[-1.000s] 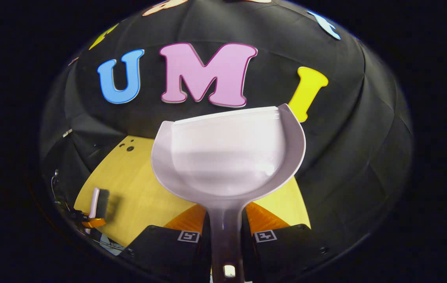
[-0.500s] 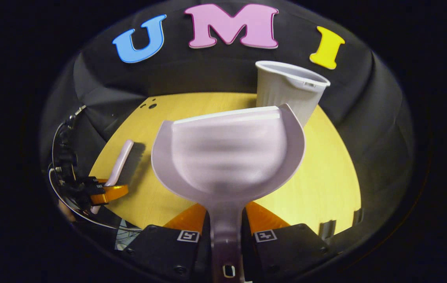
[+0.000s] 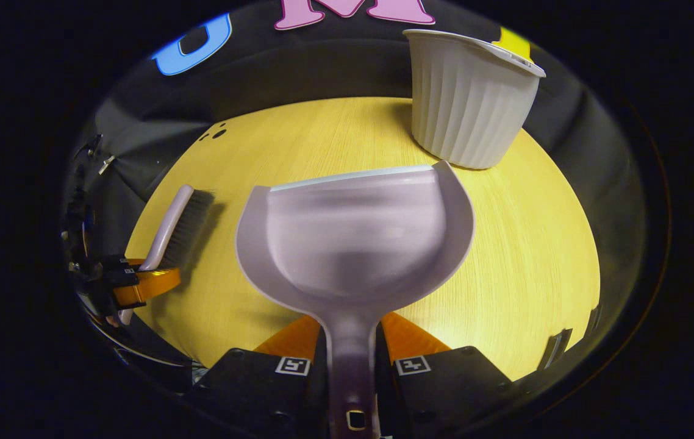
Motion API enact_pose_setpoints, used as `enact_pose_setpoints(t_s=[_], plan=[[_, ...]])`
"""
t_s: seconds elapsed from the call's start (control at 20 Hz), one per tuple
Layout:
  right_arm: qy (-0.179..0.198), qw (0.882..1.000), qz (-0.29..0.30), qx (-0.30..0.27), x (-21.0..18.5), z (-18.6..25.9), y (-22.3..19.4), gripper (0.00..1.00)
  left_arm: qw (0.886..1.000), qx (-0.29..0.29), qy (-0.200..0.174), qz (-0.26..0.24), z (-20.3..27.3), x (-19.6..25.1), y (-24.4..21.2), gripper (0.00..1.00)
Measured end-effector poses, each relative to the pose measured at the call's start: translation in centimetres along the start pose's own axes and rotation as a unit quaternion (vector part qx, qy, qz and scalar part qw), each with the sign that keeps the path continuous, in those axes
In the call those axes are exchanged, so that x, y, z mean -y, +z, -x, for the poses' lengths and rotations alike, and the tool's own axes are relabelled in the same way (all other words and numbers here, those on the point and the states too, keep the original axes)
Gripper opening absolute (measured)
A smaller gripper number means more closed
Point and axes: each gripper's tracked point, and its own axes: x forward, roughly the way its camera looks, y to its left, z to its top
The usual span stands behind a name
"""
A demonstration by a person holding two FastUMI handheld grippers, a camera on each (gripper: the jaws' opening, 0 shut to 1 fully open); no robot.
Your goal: Pick up the small broom and dustpan from the desktop, sweep the trash into the dustpan with the broom, and then empty the trash into the garbage bin.
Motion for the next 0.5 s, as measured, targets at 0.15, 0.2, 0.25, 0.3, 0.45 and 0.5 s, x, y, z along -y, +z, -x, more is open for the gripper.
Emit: enact_pose_setpoints(t_s=[0.15,0.2,0.25,0.3,0.45,0.5], plan=[[-0.003,1.000,-0.002,-0.016,0.1,-0.7,0.0,0.36,0.999,-0.009,0.026,-0.018,-1.1,-0.5,0.5,0.27],[-0.001,1.000,-0.003,-0.021,0.2,-0.8,-0.1,0.36,0.999,-0.012,0.034,-0.025,-1.4,-0.7,0.6,0.30],[-0.001,1.000,-0.003,-0.027,0.3,-1.0,-0.4,0.36,0.999,-0.017,0.041,-0.029,-1.4,-0.9,0.5,0.27],[0.002,0.999,-0.004,-0.032,0.3,-1.0,-0.7,0.36,0.998,-0.021,0.045,-0.031,-1.4,-0.9,0.5,0.30],[0.008,0.999,-0.015,-0.033,0.0,-1.2,-0.8,0.29,0.997,-0.034,0.059,-0.033,-2.2,-1.0,0.1,0.28],[0.009,0.999,-0.015,-0.035,0.1,-1.3,-0.8,0.37,0.997,-0.033,0.062,-0.032,-2.3,-1.0,0.0,0.28]])
